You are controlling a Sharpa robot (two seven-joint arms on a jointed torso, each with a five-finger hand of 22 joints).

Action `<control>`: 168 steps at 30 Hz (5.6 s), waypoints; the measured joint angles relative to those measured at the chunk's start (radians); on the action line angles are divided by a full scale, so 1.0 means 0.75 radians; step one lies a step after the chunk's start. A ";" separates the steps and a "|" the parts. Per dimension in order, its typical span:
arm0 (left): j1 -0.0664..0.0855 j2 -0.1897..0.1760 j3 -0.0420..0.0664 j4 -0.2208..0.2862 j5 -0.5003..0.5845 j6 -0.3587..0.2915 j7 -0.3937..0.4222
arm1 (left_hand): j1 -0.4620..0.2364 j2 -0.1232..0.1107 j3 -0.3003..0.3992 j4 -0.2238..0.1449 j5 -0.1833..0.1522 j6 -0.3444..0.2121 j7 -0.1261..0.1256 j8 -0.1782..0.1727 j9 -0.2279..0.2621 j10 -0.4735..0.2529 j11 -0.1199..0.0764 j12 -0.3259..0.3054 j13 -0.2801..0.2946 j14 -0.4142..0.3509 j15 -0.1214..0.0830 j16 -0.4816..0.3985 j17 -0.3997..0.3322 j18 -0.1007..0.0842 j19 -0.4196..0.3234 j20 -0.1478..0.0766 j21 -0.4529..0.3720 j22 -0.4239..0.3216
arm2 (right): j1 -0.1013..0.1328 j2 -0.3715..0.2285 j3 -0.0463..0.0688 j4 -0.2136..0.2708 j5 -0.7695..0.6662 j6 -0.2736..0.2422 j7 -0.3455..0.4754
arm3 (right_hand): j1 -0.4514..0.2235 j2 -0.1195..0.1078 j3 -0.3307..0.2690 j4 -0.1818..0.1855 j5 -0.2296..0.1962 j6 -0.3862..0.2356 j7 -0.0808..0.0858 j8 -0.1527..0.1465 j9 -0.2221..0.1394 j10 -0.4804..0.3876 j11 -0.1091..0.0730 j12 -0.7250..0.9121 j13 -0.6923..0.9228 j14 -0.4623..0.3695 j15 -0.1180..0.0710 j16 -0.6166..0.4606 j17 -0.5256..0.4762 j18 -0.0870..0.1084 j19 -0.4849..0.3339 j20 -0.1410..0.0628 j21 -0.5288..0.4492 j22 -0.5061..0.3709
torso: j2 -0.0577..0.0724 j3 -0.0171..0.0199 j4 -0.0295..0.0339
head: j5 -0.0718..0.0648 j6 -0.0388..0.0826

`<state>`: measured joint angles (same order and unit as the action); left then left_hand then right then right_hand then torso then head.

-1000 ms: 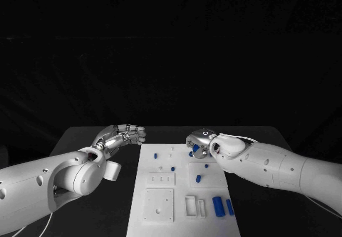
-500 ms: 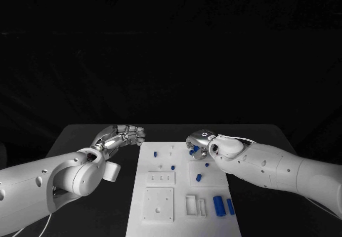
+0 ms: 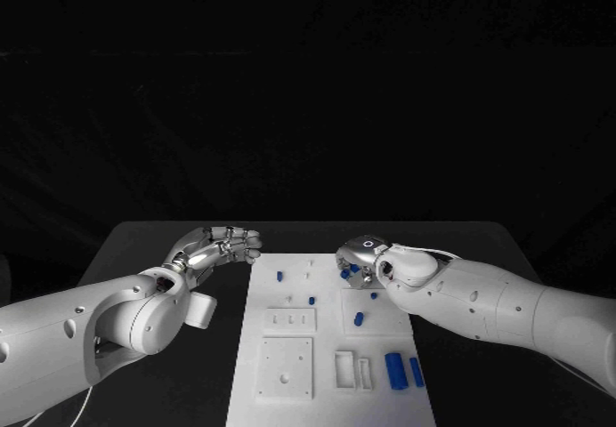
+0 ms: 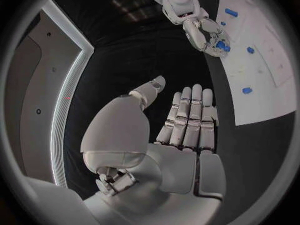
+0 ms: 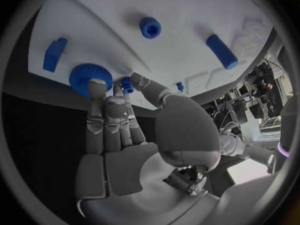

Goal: Assemble the parts on the task board

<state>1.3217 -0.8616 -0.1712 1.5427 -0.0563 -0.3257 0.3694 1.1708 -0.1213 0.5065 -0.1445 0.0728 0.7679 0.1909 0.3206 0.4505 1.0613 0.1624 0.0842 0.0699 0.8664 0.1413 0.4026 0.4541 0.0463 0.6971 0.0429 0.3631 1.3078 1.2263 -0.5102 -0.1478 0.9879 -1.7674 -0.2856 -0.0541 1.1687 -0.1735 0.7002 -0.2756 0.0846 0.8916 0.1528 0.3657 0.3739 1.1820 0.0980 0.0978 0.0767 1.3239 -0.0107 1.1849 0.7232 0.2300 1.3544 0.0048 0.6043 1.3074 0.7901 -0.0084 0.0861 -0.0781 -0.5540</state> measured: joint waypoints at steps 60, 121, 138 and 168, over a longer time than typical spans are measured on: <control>0.000 0.021 0.000 -0.019 0.001 0.005 -0.008 | -0.005 -0.005 0.007 -0.014 0.000 0.000 0.000 -0.005 -0.005 0.000 0.000 -0.010 0.000 0.005 0.005 0.000 0.000 0.003 0.000 0.000 0.000 -0.001 | 0.004 0.155 0.027 -0.006 -0.130 -0.241 -0.251 | -0.042 0.006 0.171 0.053 -0.051 0.158 -0.062 0.063 0.054 0.163 -0.069 0.065 0.093 0.012 -0.037 0.055 -0.073 -0.040 0.018 -0.034 0.175 0.000 | 0.032 -0.0088 0.0146 | -0.001 0.046; 0.018 0.025 0.005 -0.015 0.000 0.005 -0.010 | -0.010 0.000 0.009 -0.024 -0.005 0.000 0.000 -0.005 -0.007 0.000 0.000 -0.010 0.000 0.005 0.005 -0.005 0.000 0.007 0.000 0.000 0.000 -0.001 | 0.004 0.225 0.027 -0.097 -0.125 -0.229 -0.239 | -0.050 -0.002 0.183 0.058 -0.056 0.155 -0.056 0.056 0.061 0.163 -0.068 0.063 0.097 0.013 -0.046 0.059 -0.082 -0.043 0.018 -0.042 0.185 0.001 | 0.053 -0.0197 0.0249 | 0.013 0.038; 0.018 0.028 0.005 -0.022 0.000 0.006 -0.012 | -0.010 0.000 0.013 -0.027 -0.005 0.000 0.000 -0.005 -0.008 0.000 0.000 -0.010 0.000 0.005 0.005 -0.005 0.000 0.001 0.000 0.000 0.000 -0.001 | 0.004 0.229 0.028 -0.104 -0.121 -0.224 -0.239 | -0.045 -0.008 0.191 0.058 -0.051 0.155 -0.054 0.054 0.055 0.158 -0.069 0.058 0.103 0.010 -0.043 0.059 -0.087 -0.043 0.018 -0.042 0.191 0.001 | 0.055 -0.0199 0.0251 | 0.012 0.038; 0.018 -0.005 0.005 -0.019 0.000 0.005 -0.013 | -0.016 -0.005 0.016 -0.031 -0.005 0.000 0.000 -0.010 -0.009 0.000 0.000 -0.015 0.000 0.005 0.005 -0.005 0.000 0.016 0.000 0.000 0.000 0.000 | 0.080 -0.176 0.162 0.267 0.084 -0.234 -0.175 | -0.072 -0.147 -0.059 0.102 -0.040 -0.013 0.021 -0.039 0.024 0.126 -0.060 0.101 0.109 -0.026 -0.047 0.088 -0.126 -0.043 0.017 -0.030 0.184 0.000 | 0.055 -0.0170 0.0138 | 0.007 0.067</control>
<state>1.3354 -0.8650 -0.1672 1.5286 -0.0559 -0.3217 0.3595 1.1590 -0.1251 0.5186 -0.1675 0.0687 0.7679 0.1909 0.3129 0.4439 1.0613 0.1623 0.0727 0.0701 0.8699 0.1448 0.3987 0.4543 0.0583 0.6970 0.0430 0.3631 1.3078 1.2862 -0.6424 -0.0262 1.1884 -1.7048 -0.4608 -0.1853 1.1147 -0.2836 0.6560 -0.1992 0.0543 0.8816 0.1689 0.3364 0.3920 1.2766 0.0533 0.1733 0.1582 1.3045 -0.0457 1.2507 0.6290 0.1974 1.3669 -0.0181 0.7424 1.3075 0.8312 -0.0212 0.0964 -0.0728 -0.5034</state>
